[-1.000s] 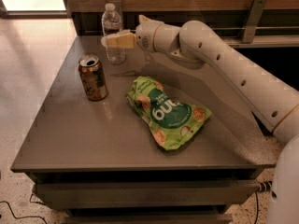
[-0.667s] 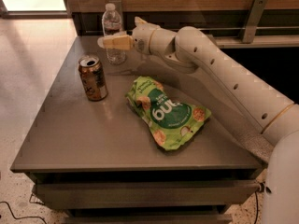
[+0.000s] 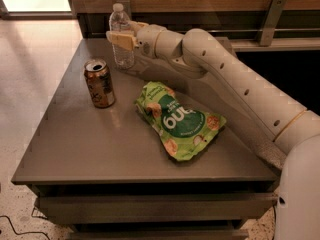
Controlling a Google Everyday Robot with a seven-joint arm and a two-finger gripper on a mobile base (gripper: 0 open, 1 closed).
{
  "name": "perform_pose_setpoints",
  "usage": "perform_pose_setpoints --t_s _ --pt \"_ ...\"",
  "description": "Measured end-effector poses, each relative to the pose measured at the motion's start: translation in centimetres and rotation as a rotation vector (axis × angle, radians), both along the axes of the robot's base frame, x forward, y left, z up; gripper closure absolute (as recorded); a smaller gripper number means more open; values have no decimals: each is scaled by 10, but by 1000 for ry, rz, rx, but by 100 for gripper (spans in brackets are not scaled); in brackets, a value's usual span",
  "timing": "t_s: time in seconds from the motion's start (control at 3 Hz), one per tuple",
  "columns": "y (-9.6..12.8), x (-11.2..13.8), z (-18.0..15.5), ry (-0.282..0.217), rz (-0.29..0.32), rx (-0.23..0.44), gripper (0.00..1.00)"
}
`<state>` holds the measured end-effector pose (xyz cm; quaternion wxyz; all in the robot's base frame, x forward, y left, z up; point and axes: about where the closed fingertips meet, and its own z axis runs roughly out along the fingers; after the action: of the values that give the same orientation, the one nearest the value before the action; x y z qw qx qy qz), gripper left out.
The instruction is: Knock water bottle over
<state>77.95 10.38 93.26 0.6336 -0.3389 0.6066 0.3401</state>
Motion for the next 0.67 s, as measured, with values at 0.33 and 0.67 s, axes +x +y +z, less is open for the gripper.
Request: perform_pose_setpoints --t_s 0.33,0.67 --pt "2 -1 0 0 3 0 66" --pt "5 -1 0 0 8 1 90"
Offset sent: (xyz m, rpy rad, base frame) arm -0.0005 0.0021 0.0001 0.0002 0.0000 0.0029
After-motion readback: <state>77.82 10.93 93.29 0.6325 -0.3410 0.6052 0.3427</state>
